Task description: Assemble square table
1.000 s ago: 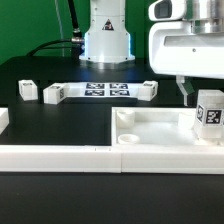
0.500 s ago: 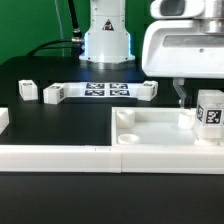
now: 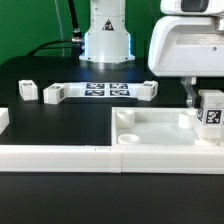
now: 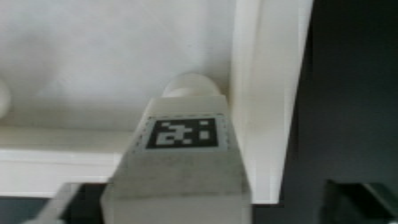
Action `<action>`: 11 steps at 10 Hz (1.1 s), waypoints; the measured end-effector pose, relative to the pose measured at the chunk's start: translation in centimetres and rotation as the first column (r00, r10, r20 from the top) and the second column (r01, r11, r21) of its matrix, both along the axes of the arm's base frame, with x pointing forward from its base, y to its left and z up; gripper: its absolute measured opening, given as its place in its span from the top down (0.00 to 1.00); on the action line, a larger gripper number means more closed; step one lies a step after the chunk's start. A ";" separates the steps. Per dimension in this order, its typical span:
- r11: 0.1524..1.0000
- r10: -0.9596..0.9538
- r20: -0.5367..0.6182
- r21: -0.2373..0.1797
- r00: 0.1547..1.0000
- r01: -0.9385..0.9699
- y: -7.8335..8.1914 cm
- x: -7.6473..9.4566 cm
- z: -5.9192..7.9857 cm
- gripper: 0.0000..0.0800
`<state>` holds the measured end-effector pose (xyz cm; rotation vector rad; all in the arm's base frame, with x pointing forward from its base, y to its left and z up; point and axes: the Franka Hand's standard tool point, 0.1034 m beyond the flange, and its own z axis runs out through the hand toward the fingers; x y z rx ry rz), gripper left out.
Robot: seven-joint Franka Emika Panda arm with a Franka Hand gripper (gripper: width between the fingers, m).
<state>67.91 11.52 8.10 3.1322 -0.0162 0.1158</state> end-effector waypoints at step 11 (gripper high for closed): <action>0.189 -0.971 -0.135 0.082 0.199 0.979 -0.4 0.0 -0.4 0.63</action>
Offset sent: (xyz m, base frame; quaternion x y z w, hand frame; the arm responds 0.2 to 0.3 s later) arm 0.0000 0.0000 0.0000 0.0000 0.0000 0.1296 0.9916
